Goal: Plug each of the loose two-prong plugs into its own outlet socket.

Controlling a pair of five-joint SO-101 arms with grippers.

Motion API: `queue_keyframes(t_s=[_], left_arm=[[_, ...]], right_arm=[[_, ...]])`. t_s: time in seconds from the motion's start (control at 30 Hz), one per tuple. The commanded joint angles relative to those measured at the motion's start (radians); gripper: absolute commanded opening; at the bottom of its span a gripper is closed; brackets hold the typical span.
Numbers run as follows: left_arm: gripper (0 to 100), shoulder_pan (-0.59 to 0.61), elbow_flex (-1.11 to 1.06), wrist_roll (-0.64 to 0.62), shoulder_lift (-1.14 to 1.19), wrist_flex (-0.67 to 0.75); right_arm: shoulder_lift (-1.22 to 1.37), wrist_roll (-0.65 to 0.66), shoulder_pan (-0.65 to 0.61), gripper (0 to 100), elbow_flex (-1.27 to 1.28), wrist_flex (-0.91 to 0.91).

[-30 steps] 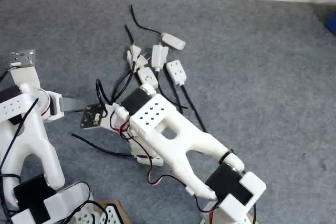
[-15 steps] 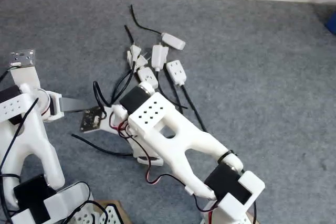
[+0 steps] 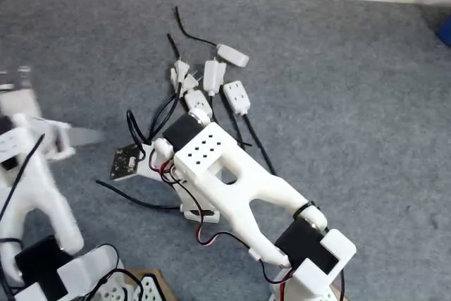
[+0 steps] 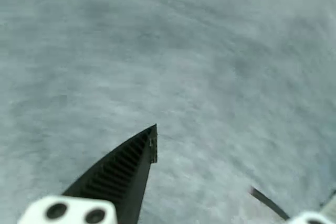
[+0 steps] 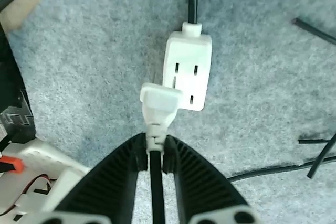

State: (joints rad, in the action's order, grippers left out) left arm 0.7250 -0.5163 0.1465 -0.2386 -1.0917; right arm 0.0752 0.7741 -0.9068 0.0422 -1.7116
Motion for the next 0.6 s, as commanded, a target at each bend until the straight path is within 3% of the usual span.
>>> queue_keyframes(t_s=[0.0, 0.47, 0.57], left_arm=[[51, 0.081, 0.114, -0.026, -0.012, 0.006], [51, 0.085, 0.151, -0.011, -0.005, -0.057], [51, 0.025, 0.113, -0.005, -0.005, -0.06]], right_arm=[[-0.013, 0.014, 0.013, 0.6, -0.053, 0.012], [-0.015, 0.137, 0.016, 0.6, -0.053, 0.065], [-0.016, 0.118, 0.019, 0.6, -0.054, 0.073]])
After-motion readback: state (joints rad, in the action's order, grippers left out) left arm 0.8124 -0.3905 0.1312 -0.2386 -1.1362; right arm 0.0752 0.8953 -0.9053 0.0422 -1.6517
